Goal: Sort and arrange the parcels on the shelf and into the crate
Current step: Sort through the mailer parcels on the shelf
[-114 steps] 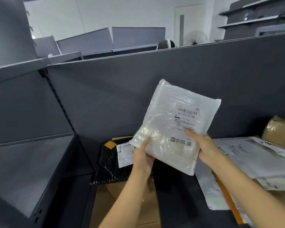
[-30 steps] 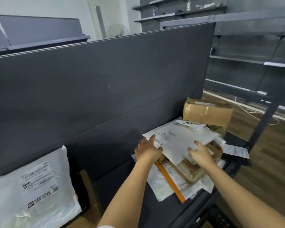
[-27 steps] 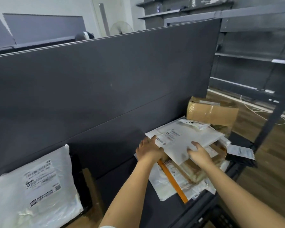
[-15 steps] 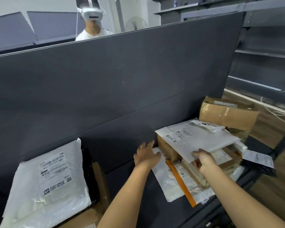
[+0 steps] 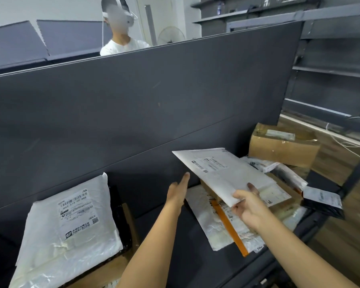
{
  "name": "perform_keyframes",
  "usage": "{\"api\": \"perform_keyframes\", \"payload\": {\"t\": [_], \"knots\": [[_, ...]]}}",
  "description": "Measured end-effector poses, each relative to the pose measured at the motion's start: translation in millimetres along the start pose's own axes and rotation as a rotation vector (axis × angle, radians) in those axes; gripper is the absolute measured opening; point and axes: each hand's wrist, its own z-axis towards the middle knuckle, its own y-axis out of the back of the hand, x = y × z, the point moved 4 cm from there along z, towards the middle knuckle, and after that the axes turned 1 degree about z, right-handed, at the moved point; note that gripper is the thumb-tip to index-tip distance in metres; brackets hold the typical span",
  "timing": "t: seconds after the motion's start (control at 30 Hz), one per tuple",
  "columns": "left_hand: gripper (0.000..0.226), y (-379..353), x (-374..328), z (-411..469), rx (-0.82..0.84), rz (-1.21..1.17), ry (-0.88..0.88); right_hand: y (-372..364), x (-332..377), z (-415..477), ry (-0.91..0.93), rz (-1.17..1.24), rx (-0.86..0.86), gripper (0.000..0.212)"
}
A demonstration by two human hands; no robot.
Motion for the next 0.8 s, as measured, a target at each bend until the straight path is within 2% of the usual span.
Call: {"api": "perform_keyframes", "payload": {"t": [0.17,0.23,0.3,0.33,0.4,0.5,0.57,0.67,0.73,0.8], "knots": [[0.076,29,-22,-8,0.150,-0.670,-0.050,-3,-15,-26,0.091,-0.132,0.210,0.082],[0.074,45,-32,-11,0.229,-0.837,-0.037,0,-20,-37,0.185,-0.277,0.342,0.092],[0.069,62,-42,-18,0.365,-0.892,-0.055,1,-22,-48,0.293,-0.435,0.450,0.101],[0.062,70,-47,-22,0.401,-0.860,-0.095,0,-19,-53,0.354,-0.512,0.474,0.103],[0.042,86,-51,-28,0.368,-0.677,-0.199,-4,-6,-58,0.471,-0.607,0.461,0.100],[0.017,103,-47,-33,0.316,-0.495,-0.290,-12,21,-58,0.540,-0.466,0.441,0.094],[0.019,112,-42,-38,0.321,-0.380,-0.312,-16,40,-54,0.553,-0.345,0.435,0.085],[0.038,122,-32,-44,0.233,-0.097,-0.345,-35,57,-57,0.600,-0.498,0.440,0.065],[0.043,125,-28,-46,0.200,-0.084,-0.357,-50,60,-59,0.605,-0.613,0.459,0.050],[0.032,127,-27,-48,0.178,-0.177,-0.372,-60,58,-60,0.588,-0.636,0.504,0.047]]}}
